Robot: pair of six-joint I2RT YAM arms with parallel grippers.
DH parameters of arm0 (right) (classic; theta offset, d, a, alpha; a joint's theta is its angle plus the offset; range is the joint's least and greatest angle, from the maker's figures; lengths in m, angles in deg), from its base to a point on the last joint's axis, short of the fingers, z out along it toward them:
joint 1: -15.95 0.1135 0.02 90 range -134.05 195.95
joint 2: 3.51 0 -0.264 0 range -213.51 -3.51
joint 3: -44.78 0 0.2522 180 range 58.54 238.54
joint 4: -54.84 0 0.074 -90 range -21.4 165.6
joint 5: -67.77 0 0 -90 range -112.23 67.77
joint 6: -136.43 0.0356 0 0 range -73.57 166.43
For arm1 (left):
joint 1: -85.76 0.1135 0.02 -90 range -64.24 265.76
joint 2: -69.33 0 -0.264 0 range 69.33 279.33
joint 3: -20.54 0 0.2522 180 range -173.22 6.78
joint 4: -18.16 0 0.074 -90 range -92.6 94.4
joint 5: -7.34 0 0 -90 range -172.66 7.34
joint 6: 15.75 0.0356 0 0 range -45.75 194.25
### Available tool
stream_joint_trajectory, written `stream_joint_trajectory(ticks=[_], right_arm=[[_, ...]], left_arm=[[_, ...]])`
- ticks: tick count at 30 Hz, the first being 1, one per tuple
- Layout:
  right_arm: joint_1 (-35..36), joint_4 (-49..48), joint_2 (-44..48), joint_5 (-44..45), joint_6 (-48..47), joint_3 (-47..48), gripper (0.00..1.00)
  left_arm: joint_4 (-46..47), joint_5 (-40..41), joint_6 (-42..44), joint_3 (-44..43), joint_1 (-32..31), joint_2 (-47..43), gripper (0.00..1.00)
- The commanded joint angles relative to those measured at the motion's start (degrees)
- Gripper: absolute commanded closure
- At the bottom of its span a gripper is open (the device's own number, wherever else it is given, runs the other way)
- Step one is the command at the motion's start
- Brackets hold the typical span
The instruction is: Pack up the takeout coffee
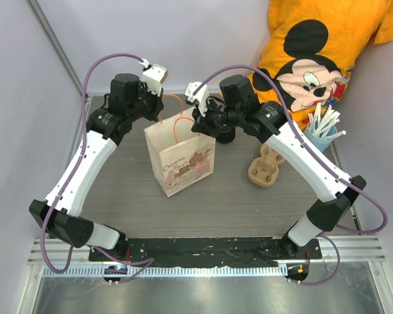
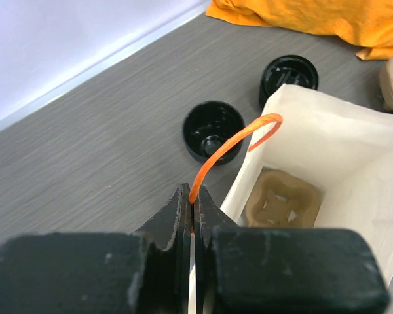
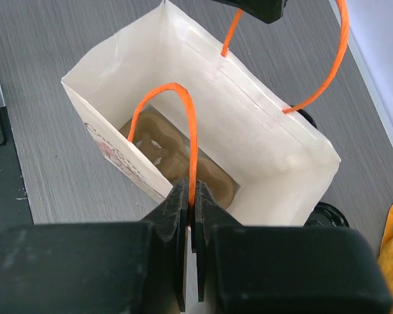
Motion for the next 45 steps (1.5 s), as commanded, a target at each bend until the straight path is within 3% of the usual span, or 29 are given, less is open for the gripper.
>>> stream_joint_trajectory(ticks=[1,14,20,26,35,45], right_arm=[[-0.3,-2.0,-1.8,-2.2,0.3,5.4,0.93],[3.1,-2.3,-14.8,-6.2,0.3,17.7,0.94],[6.7,0.4,-23.9,-5.4,-0.6,33.5,0.94],[8.8,1.0,-29.6,-5.2,-0.1,42.0,0.94],[9.5,-0.3,-31.9,-5.9,0.6,40.6,0.95],[11.2,-2.0,-35.2,-5.8,1.2,43.9,0.96]], left_arm=[[0.5,3.8,-0.9,-3.2,1.2,-2.9,1.0],[-2.3,15.3,-1.0,-2.4,4.7,-8.2,1.0],[-2.1,19.4,-0.9,-1.7,7.0,-10.0,1.0],[0.2,22.8,-1.2,5.5,10.7,-13.1,1.0],[3.1,31.2,-4.0,12.3,15.7,-17.0,1.0],[4.0,33.4,-3.7,10.6,17.0,-17.8,1.0]])
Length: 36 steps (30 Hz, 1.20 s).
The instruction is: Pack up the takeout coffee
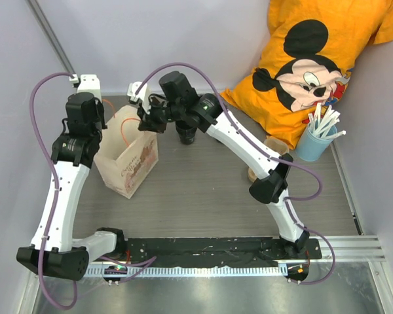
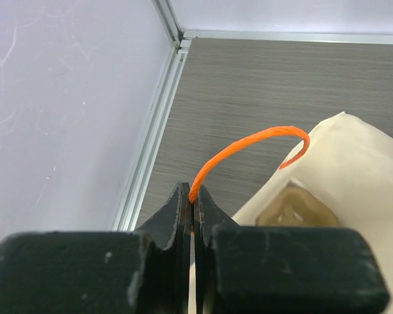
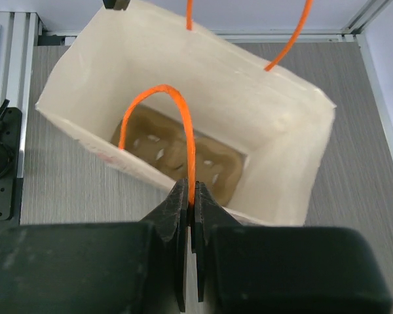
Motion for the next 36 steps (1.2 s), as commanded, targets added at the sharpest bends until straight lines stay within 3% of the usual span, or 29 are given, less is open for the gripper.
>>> stream_joint_trajectory(ticks=[1,16,36], right_arm=[[1.8,-3.8,-1.2,-0.8,0.1,3.4,0.96],[2.4,-7.6,-6.3,2.2,2.1,9.9,0.96],[-1.5,-13.6,-9.8,13.7,5.3,13.0,0.98]], left_arm=[[4.4,2.6,-0.8,-2.1,0.6,-1.3,1.0],[8.3,6.7,-2.6,1.6,3.9,-1.8,1.0],[21.6,-3.7,1.8,-5.4,4.9,13.1,0.95]])
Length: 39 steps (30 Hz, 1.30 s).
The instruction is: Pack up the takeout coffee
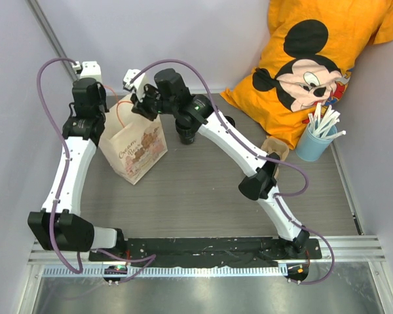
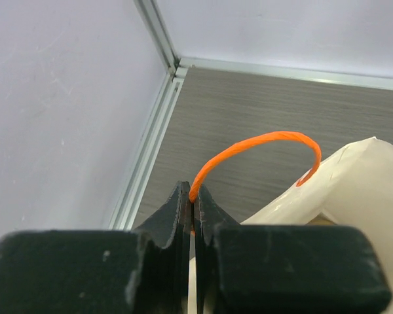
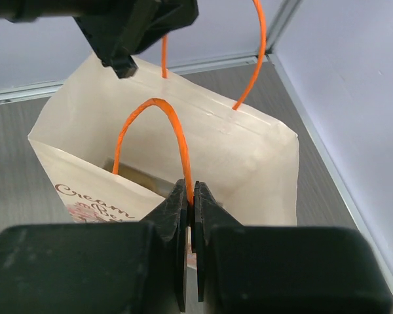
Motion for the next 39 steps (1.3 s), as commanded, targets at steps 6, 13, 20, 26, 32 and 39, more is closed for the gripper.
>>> stream_joint_trajectory(ticks=[6,13,20,26,32,39], right_arm=[[-1.7,-5.0,-4.1,3.7,1.3,6.6,0.98],[-1.9,-6.3,-7.5,5.3,2.0,9.9,0.98],[-2.2,-7.5,-8.6,8.3,3.1,11.8,0.97],[-2.3,-8.4,-9.0,9.6,3.8,12.5,0.96],[-2.4,-8.5,-9.9,10.3,4.1,11.5,0.9],[-2.4,-7.2,-9.6,9.1,3.9,11.9,0.53]], left_arm=[[9.0,-2.3,2.1,-9.1,0.3,6.0,0.95],[11.0,-2.6,2.7,-8.8,0.6,8.7,0.94],[11.2,-3.7,1.8,-10.1,1.5,10.7,0.93],[11.3,-3.4,0.6,-10.5,2.3,11.8,0.91],[11.8,-3.8,0.5,-10.1,2.3,12.2,0.88],[10.7,-4.7,0.3,-10.4,2.3,11.7,0.67]])
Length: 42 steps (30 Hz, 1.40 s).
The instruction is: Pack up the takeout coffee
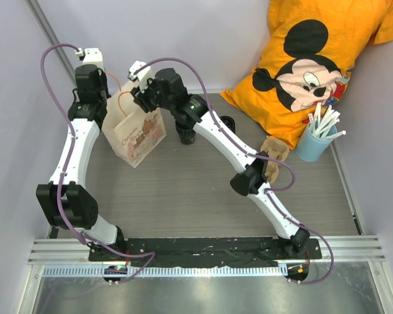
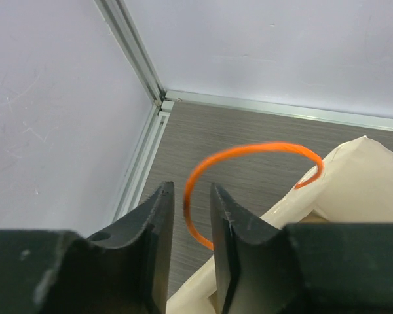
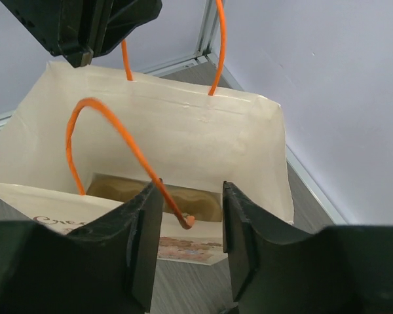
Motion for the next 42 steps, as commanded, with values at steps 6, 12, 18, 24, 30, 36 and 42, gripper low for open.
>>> stream_joint_trajectory(ticks=[6,12,18,24,30,36,42], right_arm=[[0.0,-0.5,1.9,-0.7,0.1,1.5,0.3],[0.4,0.8,4.2,-1.2,0.2,-0.5,0.09],[0.4,2.8,7.7,-2.3,0.4,-3.5,0.0],[0.3,4.1,12.3,-2.5,-0.2,-7.1,0.0],[-0.2,4.7,17.3,-2.0,-1.6,-12.1,0.0],[-1.6,4.8,21.9,-2.7,-1.2,-17.9,0.0],[-8.7,4.7,26.8,-5.4,1.5,-25.4,0.0]], left_arm=[[1.9,-2.3,-1.6,-2.5,0.4,-2.0,0.52],[0.9,-2.9,-1.9,-2.7,0.4,-3.8,0.37],[-0.6,-4.0,-2.0,-2.9,0.4,-5.4,0.19],[-2.0,-4.6,-4.0,-4.0,0.4,-7.2,0.09],[-3.4,-5.4,-4.1,-4.7,0.4,-9.7,0.04],[-4.8,-6.3,-4.5,-4.8,0.4,-11.8,0.0],[-9.1,-13.6,-3.1,-5.6,0.4,-15.4,0.0]])
